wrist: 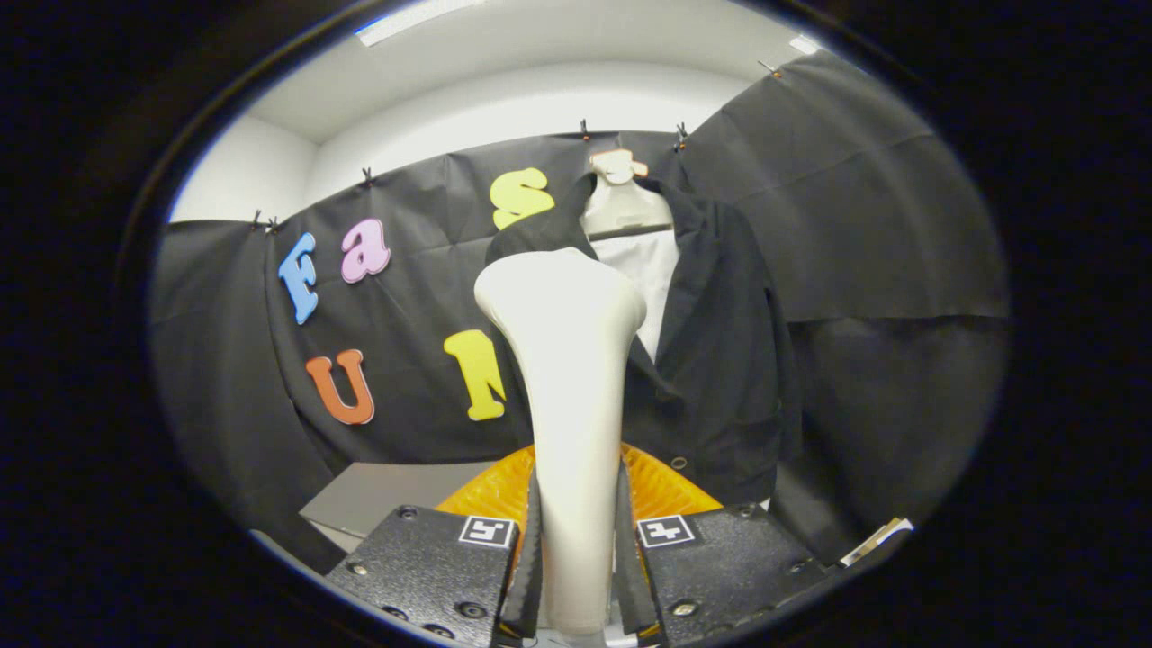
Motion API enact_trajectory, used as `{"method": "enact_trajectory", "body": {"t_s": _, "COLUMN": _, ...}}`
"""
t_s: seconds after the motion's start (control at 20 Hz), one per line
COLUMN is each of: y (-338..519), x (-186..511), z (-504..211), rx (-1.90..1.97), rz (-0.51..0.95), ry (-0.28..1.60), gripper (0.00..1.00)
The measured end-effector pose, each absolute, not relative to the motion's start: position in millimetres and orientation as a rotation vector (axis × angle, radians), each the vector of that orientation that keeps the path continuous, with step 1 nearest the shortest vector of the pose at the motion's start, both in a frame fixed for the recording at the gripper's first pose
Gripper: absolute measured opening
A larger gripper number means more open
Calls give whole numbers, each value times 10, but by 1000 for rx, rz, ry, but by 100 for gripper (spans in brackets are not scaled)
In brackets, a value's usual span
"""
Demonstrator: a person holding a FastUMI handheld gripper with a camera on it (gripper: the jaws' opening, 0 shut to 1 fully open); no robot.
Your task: Iron the clothes twice with a garment steamer, once on the left side and once on the right side.
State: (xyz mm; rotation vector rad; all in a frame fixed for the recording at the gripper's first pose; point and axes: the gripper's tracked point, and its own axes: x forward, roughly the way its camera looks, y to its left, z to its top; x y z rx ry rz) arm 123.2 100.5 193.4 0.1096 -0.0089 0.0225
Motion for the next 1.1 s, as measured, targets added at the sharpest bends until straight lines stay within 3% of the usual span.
{"method": "enact_trajectory", "body": {"t_s": 0.6, "y": 776, "x": 2184, "z": 3319, "rx": -6, "rz": 89, "ry": -298, "gripper": 36}}
{"method": "enact_trajectory", "body": {"t_s": 1.1, "y": 726, "x": 2783, "z": 3057, "rx": -99, "rz": 3, "ry": -235, "gripper": 37}}
